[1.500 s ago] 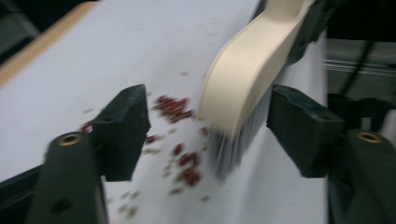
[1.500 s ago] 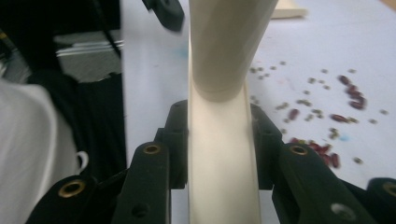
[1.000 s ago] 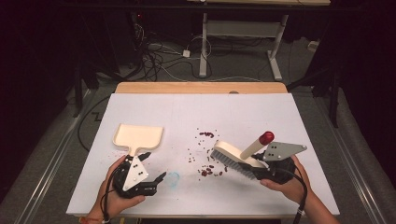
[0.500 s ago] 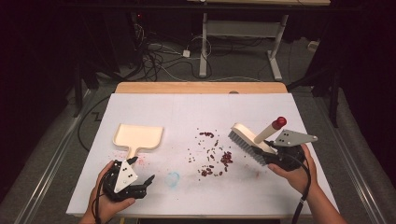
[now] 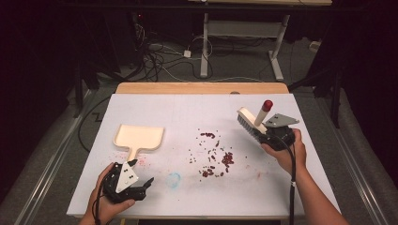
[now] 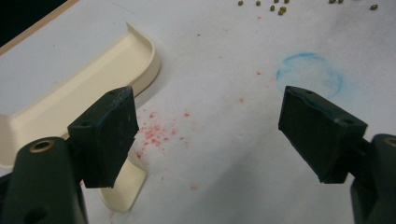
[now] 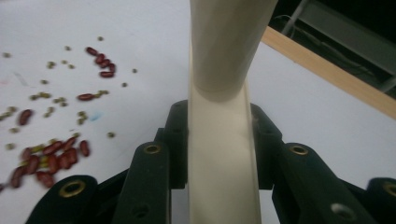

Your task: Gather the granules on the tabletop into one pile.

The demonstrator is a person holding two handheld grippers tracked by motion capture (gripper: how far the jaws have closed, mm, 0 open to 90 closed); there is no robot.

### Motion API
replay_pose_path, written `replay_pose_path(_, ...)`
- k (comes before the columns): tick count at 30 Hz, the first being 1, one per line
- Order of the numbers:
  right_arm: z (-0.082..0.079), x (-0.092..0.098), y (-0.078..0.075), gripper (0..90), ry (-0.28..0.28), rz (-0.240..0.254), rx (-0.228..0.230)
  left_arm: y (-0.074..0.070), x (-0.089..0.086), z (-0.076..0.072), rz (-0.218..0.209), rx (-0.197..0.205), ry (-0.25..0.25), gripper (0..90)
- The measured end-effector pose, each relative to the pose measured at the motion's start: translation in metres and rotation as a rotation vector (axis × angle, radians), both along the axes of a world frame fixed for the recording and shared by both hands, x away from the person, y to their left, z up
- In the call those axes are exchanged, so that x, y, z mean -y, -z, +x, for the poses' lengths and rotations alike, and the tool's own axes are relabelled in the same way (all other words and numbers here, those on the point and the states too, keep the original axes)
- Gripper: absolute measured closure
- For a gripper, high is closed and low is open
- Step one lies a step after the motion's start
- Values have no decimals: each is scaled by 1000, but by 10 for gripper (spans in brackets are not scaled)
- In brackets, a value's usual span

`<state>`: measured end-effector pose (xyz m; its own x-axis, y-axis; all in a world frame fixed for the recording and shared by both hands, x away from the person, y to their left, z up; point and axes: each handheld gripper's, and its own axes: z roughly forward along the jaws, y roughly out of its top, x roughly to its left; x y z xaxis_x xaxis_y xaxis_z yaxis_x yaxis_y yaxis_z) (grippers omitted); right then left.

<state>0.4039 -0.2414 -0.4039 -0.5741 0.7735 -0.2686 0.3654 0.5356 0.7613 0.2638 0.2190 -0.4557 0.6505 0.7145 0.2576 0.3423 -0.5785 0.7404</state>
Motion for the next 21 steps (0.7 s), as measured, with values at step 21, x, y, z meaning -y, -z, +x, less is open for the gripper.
replay_pose_path(21,-39,-73,18,674,-88,-113,-73,0,4,-5,40,3,16,192)
